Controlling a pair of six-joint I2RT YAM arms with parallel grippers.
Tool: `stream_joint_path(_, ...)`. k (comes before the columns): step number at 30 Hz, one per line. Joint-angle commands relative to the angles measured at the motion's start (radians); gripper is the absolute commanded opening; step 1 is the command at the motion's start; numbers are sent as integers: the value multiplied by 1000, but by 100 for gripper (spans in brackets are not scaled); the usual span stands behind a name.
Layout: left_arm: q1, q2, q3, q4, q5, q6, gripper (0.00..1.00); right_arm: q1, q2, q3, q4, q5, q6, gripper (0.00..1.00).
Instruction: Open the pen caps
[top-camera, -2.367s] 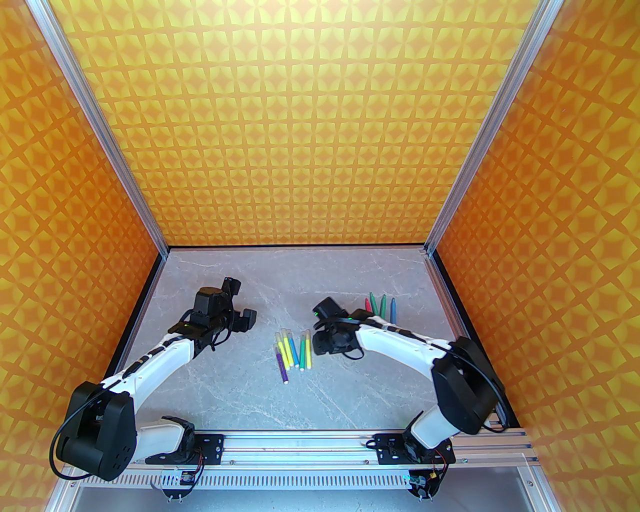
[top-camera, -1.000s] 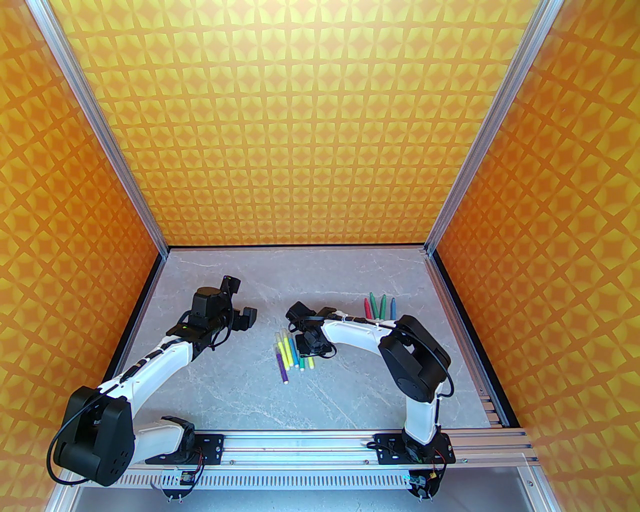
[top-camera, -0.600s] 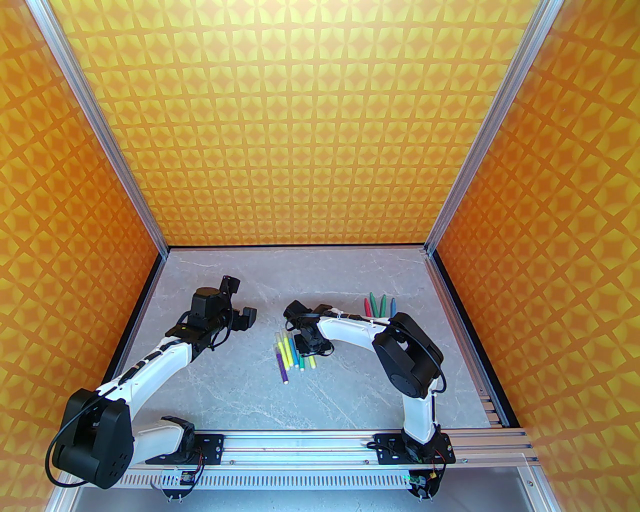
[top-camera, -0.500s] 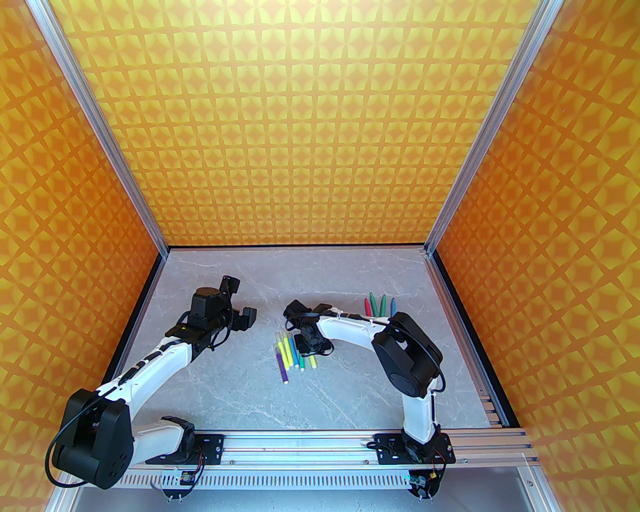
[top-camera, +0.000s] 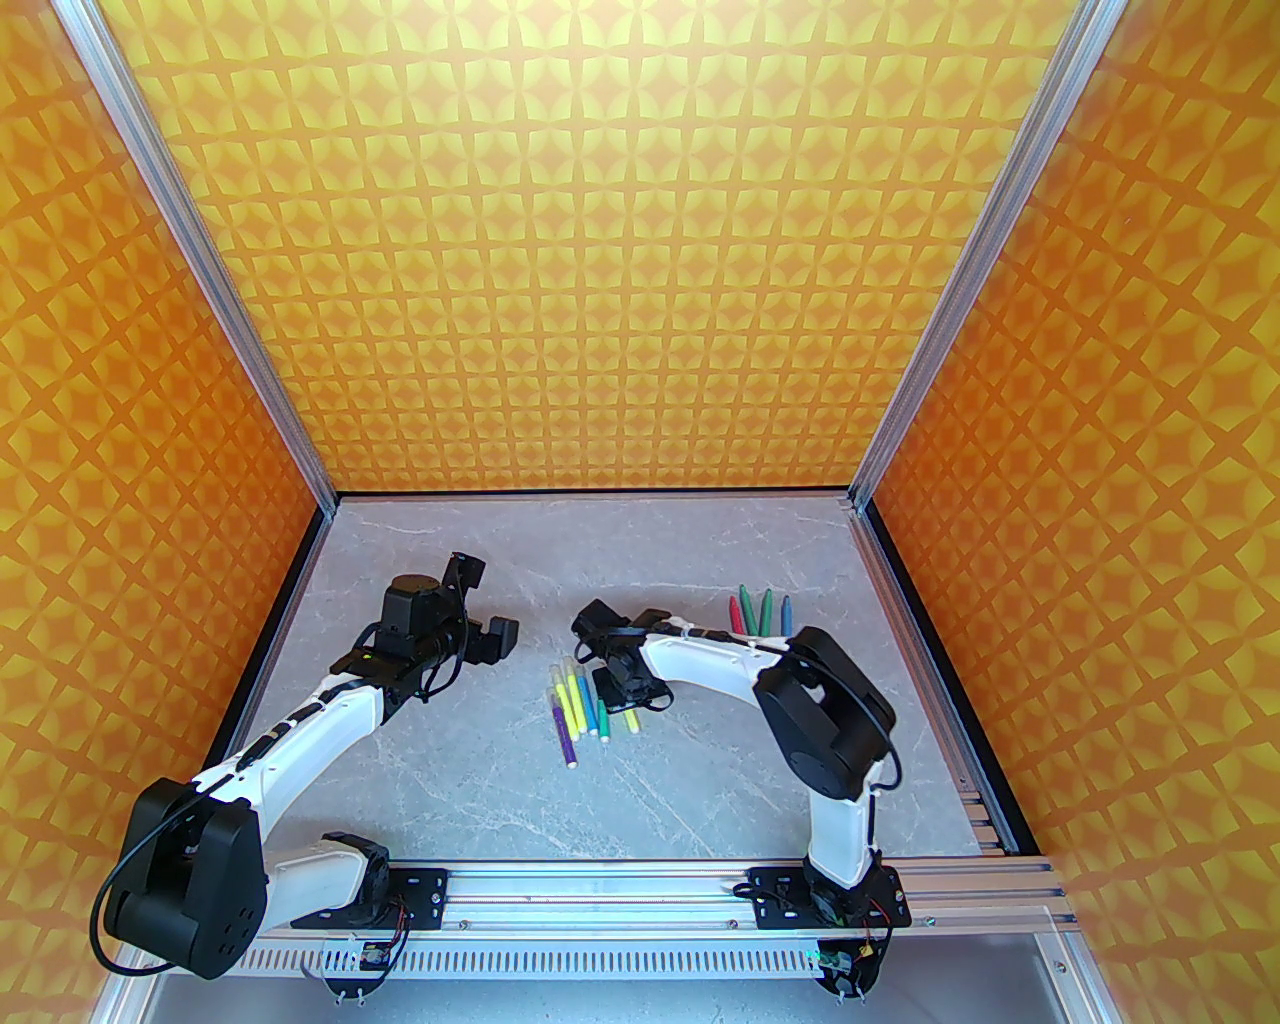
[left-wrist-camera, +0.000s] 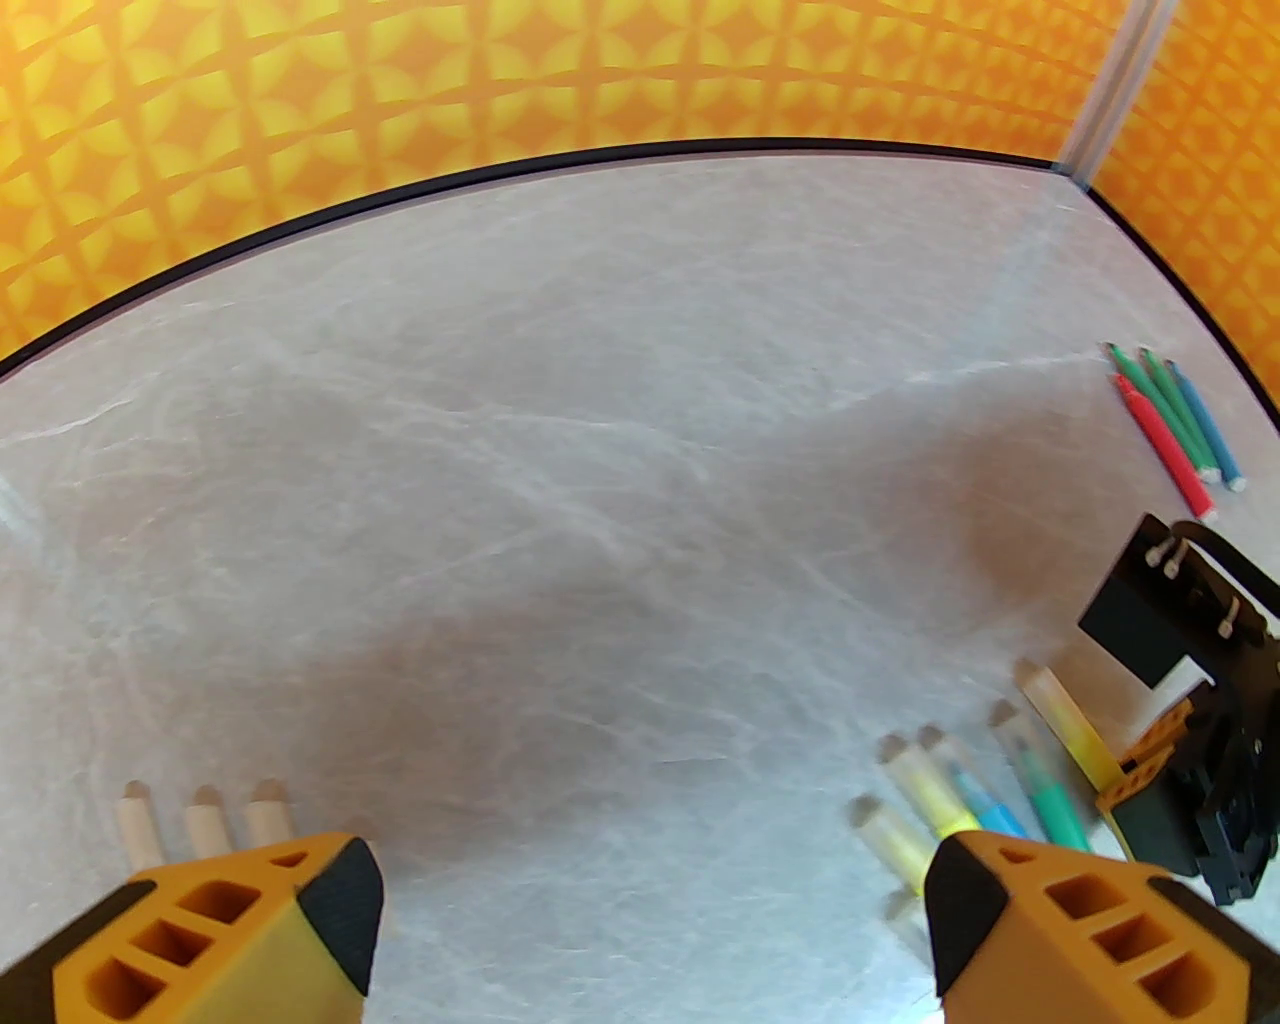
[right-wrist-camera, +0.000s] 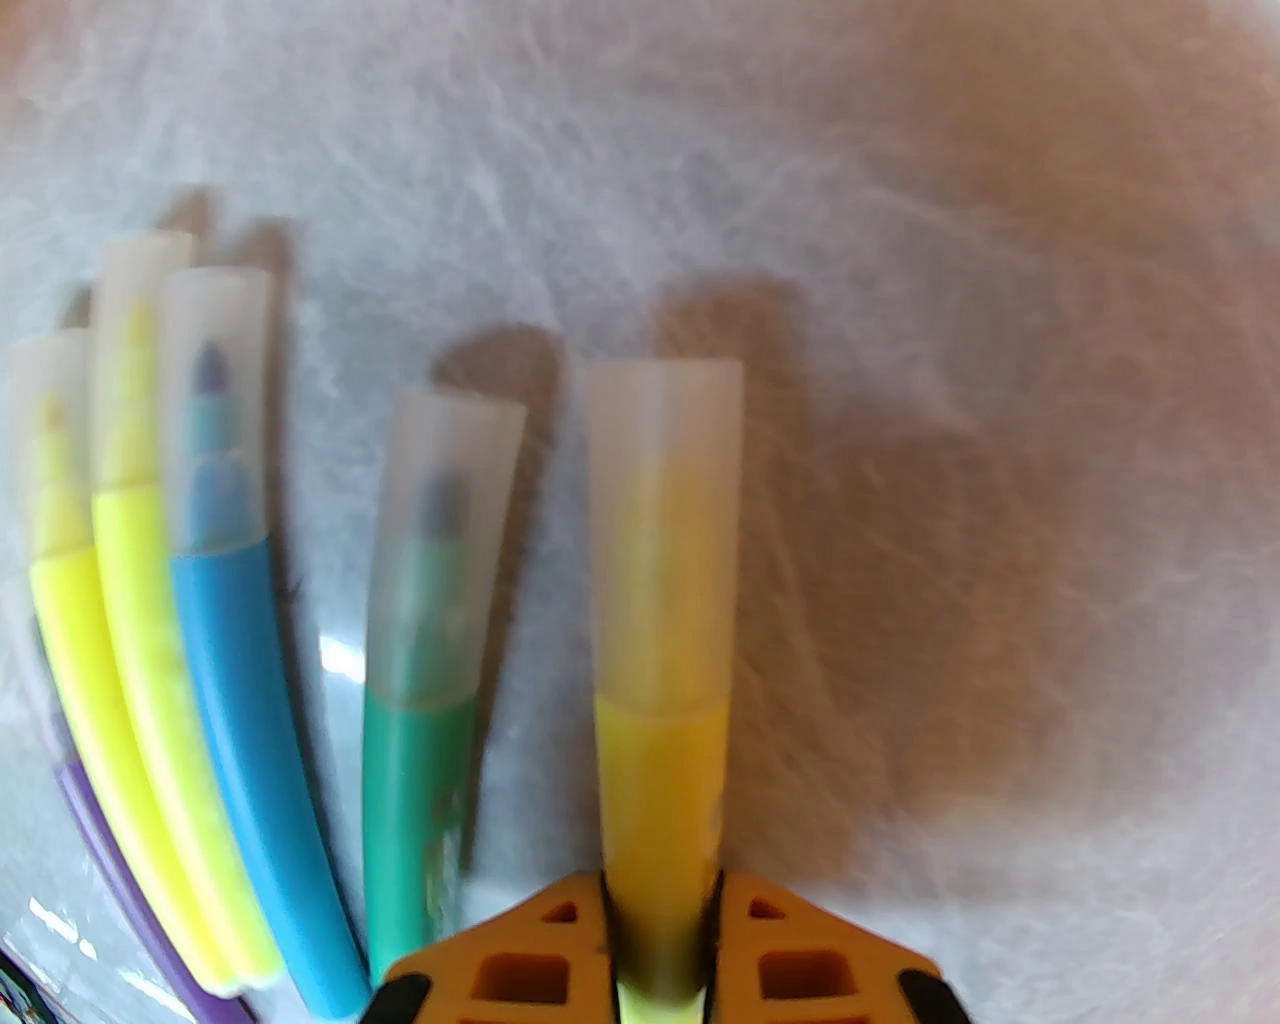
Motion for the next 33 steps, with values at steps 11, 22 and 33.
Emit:
stream_joint_path(11, 0, 58, 81, 88, 443, -200, 89, -5, -305, -99, 284, -123, -191, 0)
stream_joint_path(22, -8, 66, 80, 294, 668, -381, 83, -2, -400, -186, 554, -321, -243, 0)
stream_joint_path(33, -33, 62, 90, 317, 716, -416, 68, 25, -404, -204, 656, -370, -254, 0)
